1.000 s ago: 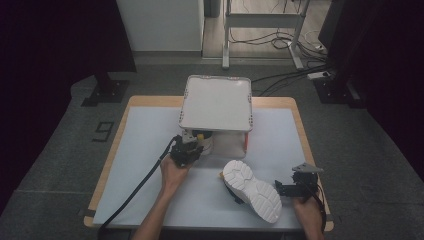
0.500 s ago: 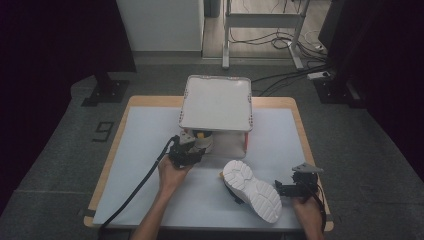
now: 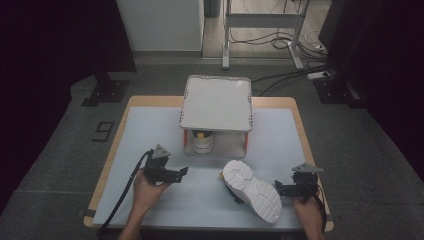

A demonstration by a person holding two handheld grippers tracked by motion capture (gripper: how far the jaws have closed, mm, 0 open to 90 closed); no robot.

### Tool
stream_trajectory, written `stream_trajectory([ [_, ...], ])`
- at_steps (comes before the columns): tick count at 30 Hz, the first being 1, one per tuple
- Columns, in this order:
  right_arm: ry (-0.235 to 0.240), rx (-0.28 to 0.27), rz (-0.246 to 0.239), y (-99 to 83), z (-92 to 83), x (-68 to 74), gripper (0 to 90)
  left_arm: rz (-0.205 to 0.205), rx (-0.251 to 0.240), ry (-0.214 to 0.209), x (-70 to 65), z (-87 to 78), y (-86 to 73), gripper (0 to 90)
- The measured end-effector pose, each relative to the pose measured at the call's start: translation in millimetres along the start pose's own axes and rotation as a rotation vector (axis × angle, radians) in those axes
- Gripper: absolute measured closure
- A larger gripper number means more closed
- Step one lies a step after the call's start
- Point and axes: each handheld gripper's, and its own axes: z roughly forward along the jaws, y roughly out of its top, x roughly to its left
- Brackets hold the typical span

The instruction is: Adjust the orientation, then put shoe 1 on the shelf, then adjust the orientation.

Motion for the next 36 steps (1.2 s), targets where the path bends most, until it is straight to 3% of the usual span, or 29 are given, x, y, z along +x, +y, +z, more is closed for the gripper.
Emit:
stream_trajectory([
  [1,0.0,0.0,0.0,0.0,0.0,0.0,0.0,-0.01,0.004,0.006,5.9,-5.0,-10.2,3.4],
  [5,0.002,0.002,0.003,0.2,0.1,-0.4,0.0,-0.013,0.019,0.025,12.8,-9.0,-25.8,0.1],
  [6,0.004,0.003,0.003,0.2,0.1,-0.6,0.0,-0.021,0.033,0.041,17.1,-9.3,-37.0,0.2],
  [12,0.005,0.005,0.005,0.3,0.2,-0.8,0.0,-0.03,0.094,0.082,27.5,-0.5,-64.4,0.0],
  [14,0.005,0.005,0.005,0.4,0.1,-0.8,0.0,-0.005,0.112,0.109,28.4,4.6,-73.3,0.0],
  [26,0.018,-0.005,0.022,1.9,-11.2,0.3,0.9,-0.001,0.107,0.107,28.2,5.6,-74.0,0.0],
  [29,0.023,-0.041,0.021,9.9,-22.9,1.4,0.9,-0.001,0.107,0.107,28.2,5.6,-74.1,0.0],
  [36,0.075,-0.061,-0.025,29.9,-44.4,16.4,1.9,-0.001,0.106,0.109,28.0,5.5,-74.3,0.0],
])
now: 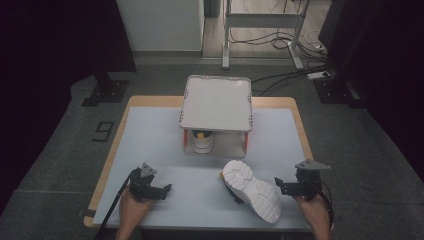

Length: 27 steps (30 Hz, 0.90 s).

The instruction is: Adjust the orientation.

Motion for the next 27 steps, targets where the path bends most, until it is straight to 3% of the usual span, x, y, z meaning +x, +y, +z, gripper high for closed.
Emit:
stream_trajectory([
  [4,0.064,-0.02,-0.021,10.4,-12.1,15.6,1.8,0.0,-0.002,0.003,-0.3,0.1,-0.1,0.0],
  [6,0.072,-0.023,-0.025,12.0,-13.9,18.3,1.8,0.0,-0.002,0.003,-0.4,0.1,-0.1,0.0],
  [10,0.139,-0.031,-0.066,20.2,-20.6,39.9,0.0,-0.002,-0.002,0.003,-0.6,0.2,-0.1,0.0],
  [19,0.213,0.006,-0.145,24.1,-10.5,79.2,0.0,-0.001,-0.001,0.002,-0.5,0.0,-0.2,0.0],
  [27,0.23,0.031,-0.182,20.0,2.6,95.6,0.0,-0.003,-0.004,0.003,-0.7,0.2,-0.3,0.0],
])
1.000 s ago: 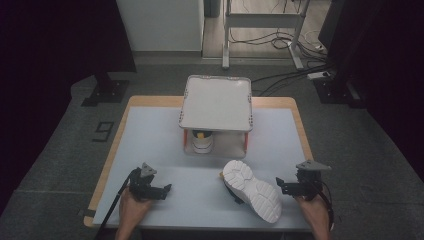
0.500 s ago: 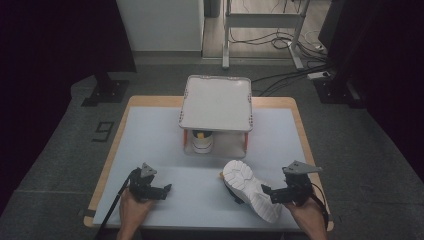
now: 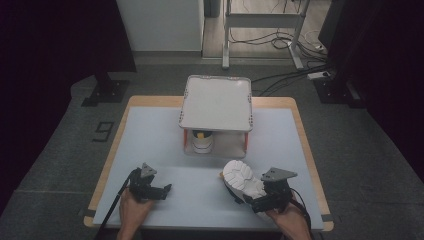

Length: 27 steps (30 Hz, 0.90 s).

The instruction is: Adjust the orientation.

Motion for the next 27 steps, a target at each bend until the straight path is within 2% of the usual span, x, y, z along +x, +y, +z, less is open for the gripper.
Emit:
stream_trajectory([
  [1,-0.031,0.02,-0.019,-2.1,3.2,1.2,0.0,0.0,0.0,0.0,0.0,0.0,0.0,0.0],
  [4,-0.051,0.025,-0.023,-3.7,3.5,-0.6,0.0,0.002,0.001,0.001,0.1,-0.1,0.0,0.0],
  [5,-0.052,0.008,-0.003,-4.8,1.2,-4.8,0.0,0.002,0.002,0.0,0.1,-0.1,0.0,0.0],
  [9,-0.078,-0.017,0.005,-5.1,-3.7,-11.4,0.0,0.002,0.001,0.001,0.1,-0.1,0.0,0.0],
  [11,-0.095,-0.03,0.021,-5.8,-7.1,-18.8,0.0,0.002,0.001,0.001,0.1,-0.1,0.0,0.0],
  [12,-0.129,-0.032,0.027,-7.2,-10.1,-26.1,0.1,0.002,0.001,0.001,0.1,-0.1,0.0,0.0],
  [13,-0.129,-0.032,0.027,-7.2,-10.1,-26.1,0.1,0.002,0.001,0.001,0.1,-0.1,0.0,0.0],
  [14,-0.154,-0.027,0.035,-9.3,-11.8,-33.8,0.8,0.002,0.001,0.001,0.1,-0.1,0.0,0.0],
  [15,-0.154,-0.027,0.035,-9.3,-11.8,-33.8,0.8,0.002,0.001,0.001,0.1,-0.1,0.0,0.0],
  [16,-0.158,-0.044,0.072,-12.5,-13.4,-44.0,1.4,0.002,0.002,0.001,0.1,-0.1,0.0,0.0],
  [18,-0.157,-0.052,0.09,-13.8,-14.7,-49.2,1.9,0.002,0.001,0.001,0.1,-0.1,0.0,0.0],
  [20,-0.181,-0.079,0.124,-15.6,-20.0,-60.4,3.6,0.002,0.002,0.0,0.1,-0.2,0.0,0.0],
  [22,-0.193,-0.07,0.13,-16.4,-22.4,-67.1,2.9,0.001,0.001,0.0,0.1,-0.1,0.0,0.0],
  [23,-0.181,-0.067,0.149,-17.7,-22.7,-72.8,2.2,0.002,0.001,0.0,0.1,-0.1,0.0,0.0],
  [27,-0.175,-0.068,0.158,-18.1,-22.4,-76.7,1.5,0.001,0.001,0.0,0.1,-0.1,0.0,0.0],
])
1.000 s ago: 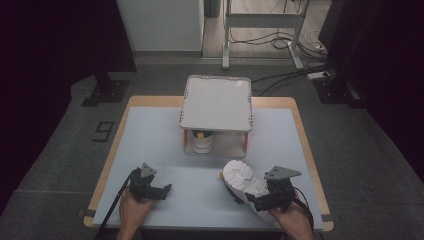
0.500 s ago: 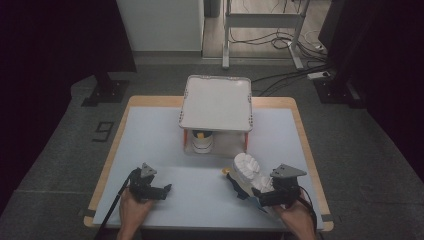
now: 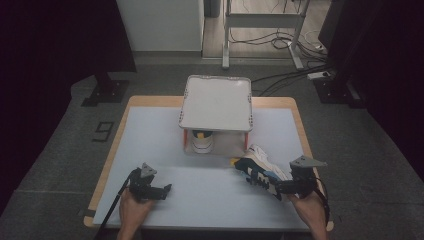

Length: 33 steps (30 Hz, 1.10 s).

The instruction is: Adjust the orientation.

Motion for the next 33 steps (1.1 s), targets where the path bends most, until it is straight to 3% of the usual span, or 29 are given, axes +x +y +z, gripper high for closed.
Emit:
stream_trajectory([
  [7,-0.047,-0.016,0.001,5.2,-5.4,-10.1,0.2,0.0,0.0,0.0,0.0,0.0,0.0,0.0],
  [15,-0.097,-0.05,0.052,4.1,-15.5,-31.0,2.9,0.0,0.001,-0.001,0.1,-0.1,0.1,0.0],
  [23,-0.15,-0.042,0.065,5.8,-20.4,-45.7,8.2,0.0,0.001,-0.001,0.1,0.0,0.0,0.0],
  [33,-0.126,-0.062,0.061,5.8,-19.5,-44.1,12.6,0.0,0.001,-0.002,0.1,0.0,0.0,0.0],
])
